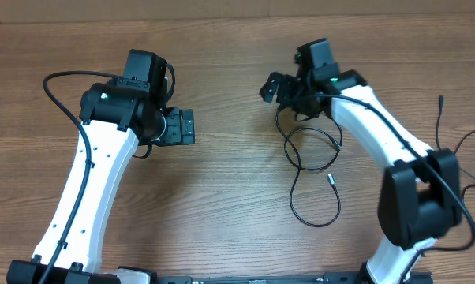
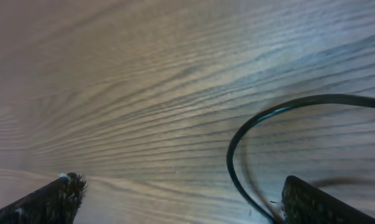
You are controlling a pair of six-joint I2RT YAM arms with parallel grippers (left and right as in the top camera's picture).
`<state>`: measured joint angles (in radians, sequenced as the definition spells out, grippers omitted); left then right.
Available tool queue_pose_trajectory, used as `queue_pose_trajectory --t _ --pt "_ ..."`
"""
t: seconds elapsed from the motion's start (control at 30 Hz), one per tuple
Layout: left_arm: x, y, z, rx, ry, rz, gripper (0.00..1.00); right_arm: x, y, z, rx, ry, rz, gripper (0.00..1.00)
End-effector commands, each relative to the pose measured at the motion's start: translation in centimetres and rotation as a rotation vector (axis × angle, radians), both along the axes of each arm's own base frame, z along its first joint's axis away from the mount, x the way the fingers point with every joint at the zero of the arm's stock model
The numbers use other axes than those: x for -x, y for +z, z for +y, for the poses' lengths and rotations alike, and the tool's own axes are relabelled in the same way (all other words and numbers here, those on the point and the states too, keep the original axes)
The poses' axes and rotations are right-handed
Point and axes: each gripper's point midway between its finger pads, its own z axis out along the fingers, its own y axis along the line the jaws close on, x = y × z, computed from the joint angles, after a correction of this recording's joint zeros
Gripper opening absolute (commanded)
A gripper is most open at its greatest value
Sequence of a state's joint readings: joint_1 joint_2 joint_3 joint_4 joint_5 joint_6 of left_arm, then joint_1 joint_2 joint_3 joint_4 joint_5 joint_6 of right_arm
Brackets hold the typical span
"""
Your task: Untangle cables
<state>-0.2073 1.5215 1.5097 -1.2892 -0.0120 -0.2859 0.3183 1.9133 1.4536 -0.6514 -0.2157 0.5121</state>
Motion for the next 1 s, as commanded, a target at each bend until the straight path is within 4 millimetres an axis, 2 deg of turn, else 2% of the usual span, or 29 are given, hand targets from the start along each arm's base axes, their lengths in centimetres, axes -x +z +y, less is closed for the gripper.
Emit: queue_pose_trajectory --t 0.0,0.17,0.2,0.23,0.37,0.43,0.57,0.6,0.73,0.83,0.97 --pt "0.1 0.1 0.1 0.007 0.013 -0.001 1.0 0.3 -3.5 0.7 0.029 -0.003 0.054 1.0" --pt "0.1 0.1 0.1 0.007 0.013 -0.001 1.0 0.8 -7.7 0.7 0.058 0.002 0.135 0.98" --pt "0.1 0.1 0.1 0.007 0.013 -0.001 1.0 1.0 -8.2 0.7 0.063 0.003 0.148 0.95" --pt "0.1 0.1 0.1 0.007 0.013 -0.001 1.0 1.4 -8.8 0.6 0.067 0.004 0.165 0.86" --pt "0.1 0.1 0.1 0.007 0.013 -0.001 1.0 2.7 -9.7 1.0 0.05 0.024 0.204 0.84" --pt "0.1 0.1 0.1 0.007 0.013 -0.001 1.0 3.6 -10.1 1.5 0.062 0.049 0.218 0.69" --pt "0.1 0.1 0.1 0.007 0.013 -0.001 0.99 5.3 -11.0 2.6 0.075 0.083 0.242 0.09" --pt "0.1 0.1 0.1 0.007 0.013 -0.001 1.0 5.6 -11.2 2.8 0.078 0.091 0.248 0.04" --pt "0.1 0.1 0.1 0.007 0.013 -0.001 1.0 7.0 -11.2 3.5 0.078 0.118 0.286 0.04" --pt "0.1 0.1 0.1 0.008 0.013 -0.002 1.0 7.2 -10.3 3.4 0.088 0.149 0.306 0.04" --pt "0.1 0.1 0.1 0.007 0.013 -0.001 1.0 6.0 -5.9 2.6 0.187 0.266 0.244 0.04"
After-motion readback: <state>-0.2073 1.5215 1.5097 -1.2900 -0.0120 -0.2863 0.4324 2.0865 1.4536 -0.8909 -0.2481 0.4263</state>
